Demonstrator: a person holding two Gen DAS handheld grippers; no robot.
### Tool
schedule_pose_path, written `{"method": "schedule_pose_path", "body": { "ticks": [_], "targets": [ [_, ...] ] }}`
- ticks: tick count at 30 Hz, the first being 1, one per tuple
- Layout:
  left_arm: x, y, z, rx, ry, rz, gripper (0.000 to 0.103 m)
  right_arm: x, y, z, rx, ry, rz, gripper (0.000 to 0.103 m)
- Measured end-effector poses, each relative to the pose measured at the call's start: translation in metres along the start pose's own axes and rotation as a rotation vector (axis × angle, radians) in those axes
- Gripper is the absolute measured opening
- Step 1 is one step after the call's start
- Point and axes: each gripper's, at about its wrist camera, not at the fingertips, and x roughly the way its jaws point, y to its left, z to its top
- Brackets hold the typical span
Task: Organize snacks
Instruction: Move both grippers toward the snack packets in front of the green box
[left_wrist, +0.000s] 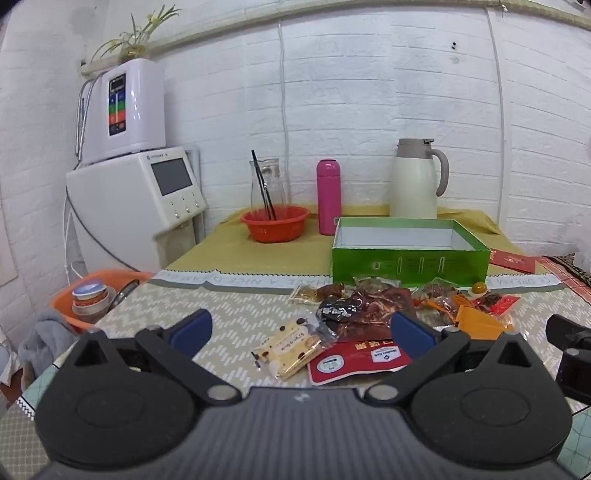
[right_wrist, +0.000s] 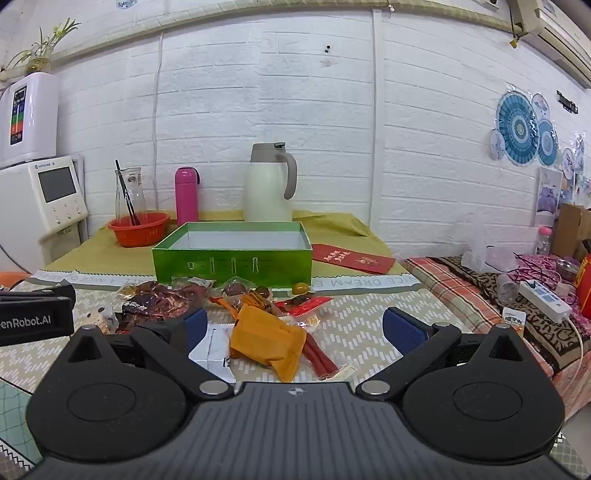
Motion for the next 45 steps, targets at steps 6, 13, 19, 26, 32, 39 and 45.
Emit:
{"method": "schedule_pose_path", "body": {
  "ticks": [6, 13, 19, 26, 32, 39, 45],
  "targets": [
    [-0.002, 0.005, 0.001, -0.035, -0.002, -0.028, 0.103, -0.001, 0.001, 0.000, -0.001, 0.000, -0.004, 0.103],
    [0.009, 0.000, 0.001, 0.002, 0.070, -0.012, 0.103, -0.001, 0.001, 0.003, -0.007, -0.004, -0.006, 0.103],
    [0.008, 0.003, 0.002, 0.005, 0.054, -0.046, 0.103, -0.005, 0.006, 0.001, -0.048, -0.027, -0.025, 0.103],
    [0.013, 0.017, -0.007, -0.099, 0.019, -0.154, 0.103, -0.005, 0.002, 0.002, -0.033, -0.028, 0.017, 0.103],
    [0.004, 0.009, -0.004, 0.010, -0.036, -0.008, 0.103, -0.004, -0.004, 0.002, 0.032, -0.011, 0.059, 0.103],
    [-0.003, 0.008, -0.004, 0.007, -0.053, -0.027, 0.103, -0.001, -0.003, -0.002, 0.031, 0.017, 0.033, 0.103],
    [0.002, 0.004, -0.010, 0.007, -0.017, -0.056, 0.103, -0.007, -0.003, 0.001, 0.020, -0.011, 0.045, 0.103]
  ]
}}
